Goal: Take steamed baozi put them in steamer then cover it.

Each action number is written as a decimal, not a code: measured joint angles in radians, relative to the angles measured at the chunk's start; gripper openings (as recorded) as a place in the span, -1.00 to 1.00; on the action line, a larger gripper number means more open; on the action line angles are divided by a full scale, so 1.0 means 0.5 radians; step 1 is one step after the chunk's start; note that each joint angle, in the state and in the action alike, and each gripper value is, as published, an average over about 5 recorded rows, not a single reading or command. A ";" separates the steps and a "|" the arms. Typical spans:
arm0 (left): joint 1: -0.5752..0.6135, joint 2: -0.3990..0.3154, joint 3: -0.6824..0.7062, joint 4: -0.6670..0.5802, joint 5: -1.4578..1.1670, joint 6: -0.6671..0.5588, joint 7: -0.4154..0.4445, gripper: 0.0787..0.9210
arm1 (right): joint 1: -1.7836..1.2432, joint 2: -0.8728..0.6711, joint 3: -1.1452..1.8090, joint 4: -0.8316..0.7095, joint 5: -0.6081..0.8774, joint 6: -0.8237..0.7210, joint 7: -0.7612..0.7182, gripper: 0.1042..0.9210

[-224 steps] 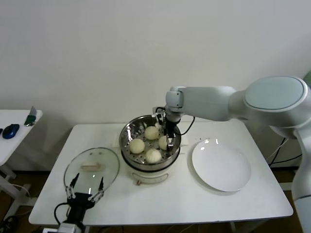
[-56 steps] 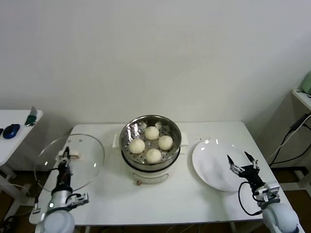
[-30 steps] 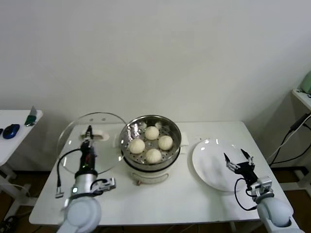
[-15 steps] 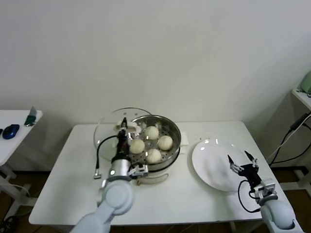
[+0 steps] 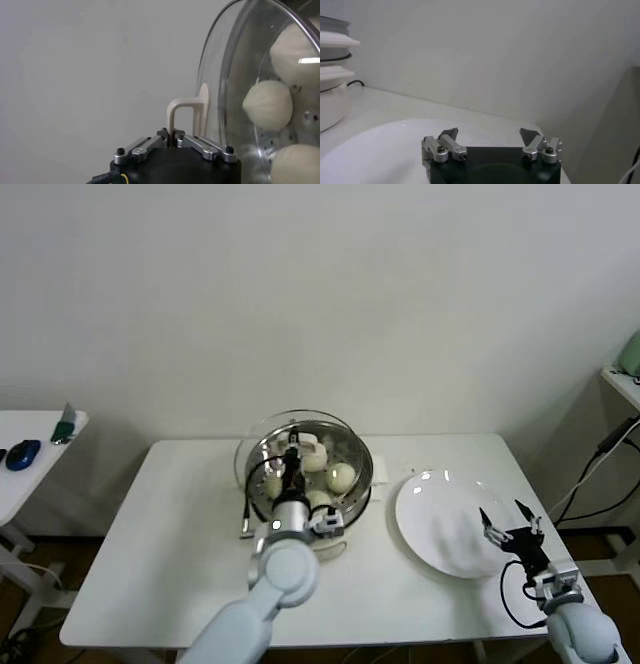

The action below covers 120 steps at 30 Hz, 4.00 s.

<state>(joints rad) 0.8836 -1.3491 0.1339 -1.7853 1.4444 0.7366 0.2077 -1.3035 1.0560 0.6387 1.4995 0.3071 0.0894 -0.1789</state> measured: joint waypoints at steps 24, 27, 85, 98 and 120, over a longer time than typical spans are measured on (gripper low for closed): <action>-0.033 -0.087 0.049 0.143 -0.082 0.000 -0.025 -0.85 | -0.002 0.025 0.019 -0.026 -0.034 0.015 -0.023 0.76; -0.042 -0.087 0.050 0.150 -0.085 0.000 -0.027 -0.85 | -0.004 0.028 0.022 -0.026 -0.038 0.017 -0.025 0.76; 0.093 0.161 0.010 -0.239 -0.251 0.000 0.094 0.73 | -0.001 0.062 0.051 0.008 -0.060 -0.113 -0.032 0.76; 0.418 0.327 -0.242 -0.629 -0.644 0.000 -0.174 0.77 | -0.032 0.065 0.030 0.105 -0.040 -0.173 -0.028 0.76; 1.248 0.079 -1.395 -0.589 -2.469 -0.900 -0.725 0.77 | -0.019 0.086 -0.046 0.235 -0.020 -0.147 -0.026 0.76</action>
<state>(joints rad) 1.5076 -1.3095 -0.5635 -2.0797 0.2098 0.2867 -0.1548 -1.3131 1.0989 0.6156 1.6169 0.2970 0.0158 -0.1919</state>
